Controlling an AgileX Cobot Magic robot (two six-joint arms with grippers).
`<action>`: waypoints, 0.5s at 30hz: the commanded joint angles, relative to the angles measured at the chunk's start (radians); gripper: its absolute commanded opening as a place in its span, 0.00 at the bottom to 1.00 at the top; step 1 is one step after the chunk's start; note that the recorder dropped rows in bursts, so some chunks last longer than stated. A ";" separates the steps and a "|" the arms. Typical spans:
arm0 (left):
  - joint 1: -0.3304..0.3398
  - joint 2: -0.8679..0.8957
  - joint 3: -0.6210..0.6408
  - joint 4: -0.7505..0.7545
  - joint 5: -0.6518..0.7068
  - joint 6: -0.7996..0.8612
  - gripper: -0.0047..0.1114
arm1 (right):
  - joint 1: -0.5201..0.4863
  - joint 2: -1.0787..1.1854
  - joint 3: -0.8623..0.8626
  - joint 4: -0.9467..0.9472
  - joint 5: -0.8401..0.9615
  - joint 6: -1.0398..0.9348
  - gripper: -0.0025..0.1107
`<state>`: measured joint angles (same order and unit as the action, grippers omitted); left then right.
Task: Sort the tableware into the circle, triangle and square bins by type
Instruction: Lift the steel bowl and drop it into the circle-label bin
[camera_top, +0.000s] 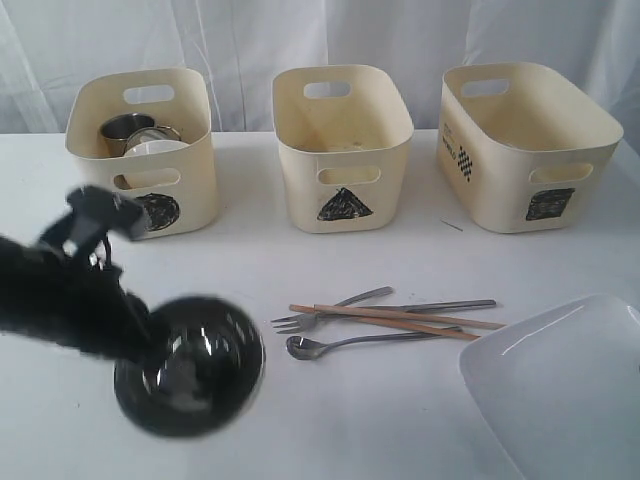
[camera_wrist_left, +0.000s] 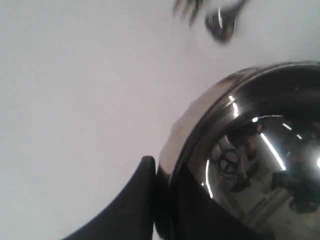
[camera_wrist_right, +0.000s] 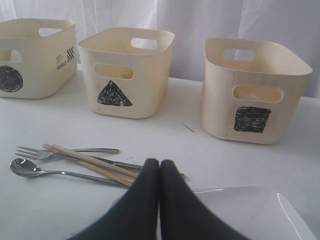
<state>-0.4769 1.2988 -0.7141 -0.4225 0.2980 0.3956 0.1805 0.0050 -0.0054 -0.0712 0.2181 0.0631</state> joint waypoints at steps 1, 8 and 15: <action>0.149 -0.035 -0.248 0.062 -0.065 0.027 0.04 | -0.011 -0.005 0.005 -0.006 0.003 0.001 0.02; 0.308 0.200 -0.511 0.065 -0.219 0.030 0.04 | -0.011 -0.005 0.005 -0.006 0.003 0.001 0.02; 0.370 0.506 -0.750 0.065 -0.246 0.028 0.04 | -0.011 -0.005 0.005 -0.006 0.003 0.001 0.02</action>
<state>-0.1236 1.7199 -1.3900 -0.3472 0.0645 0.4259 0.1805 0.0050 -0.0054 -0.0712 0.2181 0.0631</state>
